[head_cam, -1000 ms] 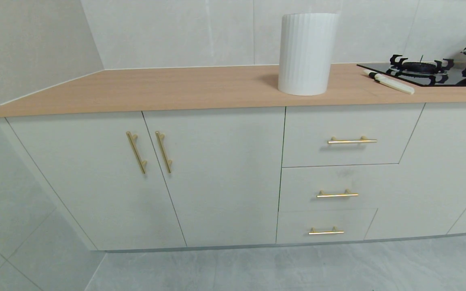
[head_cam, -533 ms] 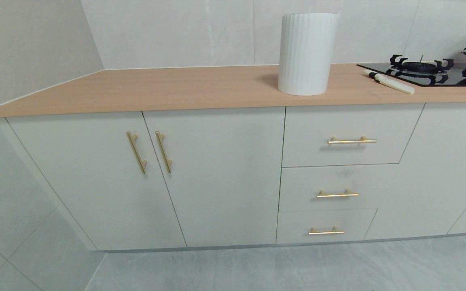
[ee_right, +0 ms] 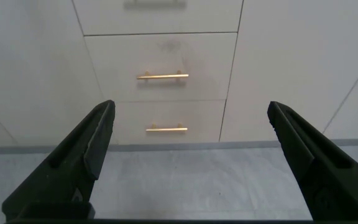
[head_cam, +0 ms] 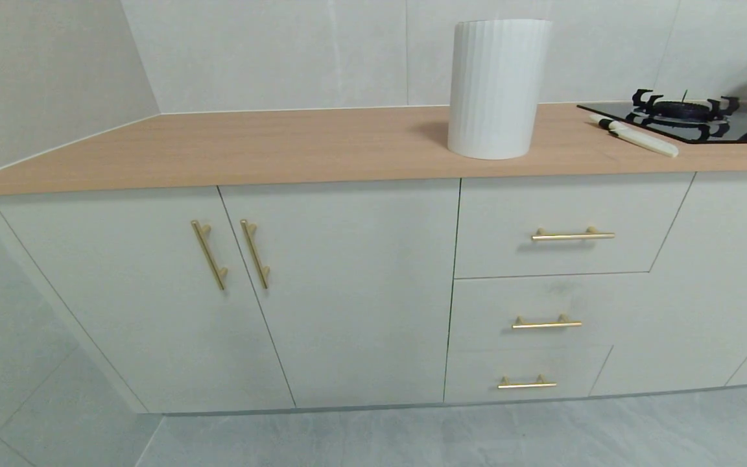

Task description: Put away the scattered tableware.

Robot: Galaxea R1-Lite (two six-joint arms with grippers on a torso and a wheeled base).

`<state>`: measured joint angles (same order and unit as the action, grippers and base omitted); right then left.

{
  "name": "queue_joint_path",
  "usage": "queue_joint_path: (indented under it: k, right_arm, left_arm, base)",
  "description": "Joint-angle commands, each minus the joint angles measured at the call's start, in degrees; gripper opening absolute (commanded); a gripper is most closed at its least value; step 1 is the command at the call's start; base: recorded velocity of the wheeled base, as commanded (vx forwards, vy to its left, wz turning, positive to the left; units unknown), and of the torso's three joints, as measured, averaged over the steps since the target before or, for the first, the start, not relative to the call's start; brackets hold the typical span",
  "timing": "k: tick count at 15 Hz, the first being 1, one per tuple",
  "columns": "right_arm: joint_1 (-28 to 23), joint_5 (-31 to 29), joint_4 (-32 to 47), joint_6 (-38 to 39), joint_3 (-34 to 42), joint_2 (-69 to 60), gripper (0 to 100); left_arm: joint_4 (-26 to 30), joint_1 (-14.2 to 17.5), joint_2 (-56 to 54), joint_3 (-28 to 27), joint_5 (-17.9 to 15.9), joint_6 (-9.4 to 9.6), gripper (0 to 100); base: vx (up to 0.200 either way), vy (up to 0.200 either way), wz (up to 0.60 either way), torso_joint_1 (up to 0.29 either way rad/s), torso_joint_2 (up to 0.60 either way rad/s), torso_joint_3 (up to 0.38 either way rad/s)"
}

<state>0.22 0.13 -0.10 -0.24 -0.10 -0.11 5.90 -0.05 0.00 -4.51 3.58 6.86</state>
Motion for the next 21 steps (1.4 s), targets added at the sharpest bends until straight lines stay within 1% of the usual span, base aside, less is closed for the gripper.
queue_joint_path:
  k: [1,2,12,21]
  right_arm:
    - [0.04,0.04,0.01,-0.02,0.01,0.11,100]
    - [0.04,0.04,0.01,-0.02,0.01,0.11,100]
    - [0.04,0.04,0.10,-0.02,0.01,0.11,100]
    - [0.04,0.04,0.01,-0.02,0.01,0.11,100]
  left_arm:
    - [-0.01,0.05,0.09,0.03,0.02,-0.18,100]
    - [-0.01,-0.04,0.09,0.03,-0.07,-0.54,100]
    - [-0.01,-0.04,0.09,0.03,-0.07,-0.62,100]
    - [-0.01,-0.04,0.09,0.03,-0.07,-0.62,100]
  base:
    - [0.200,0.000,0.00,0.007,0.00,-0.007]
    - [0.200,0.000,0.00,-0.002,0.01,0.002]
    - [0.200,0.000,0.00,0.002,0.00,0.003]
    - [0.000,0.000,0.00,0.000,0.00,0.000]
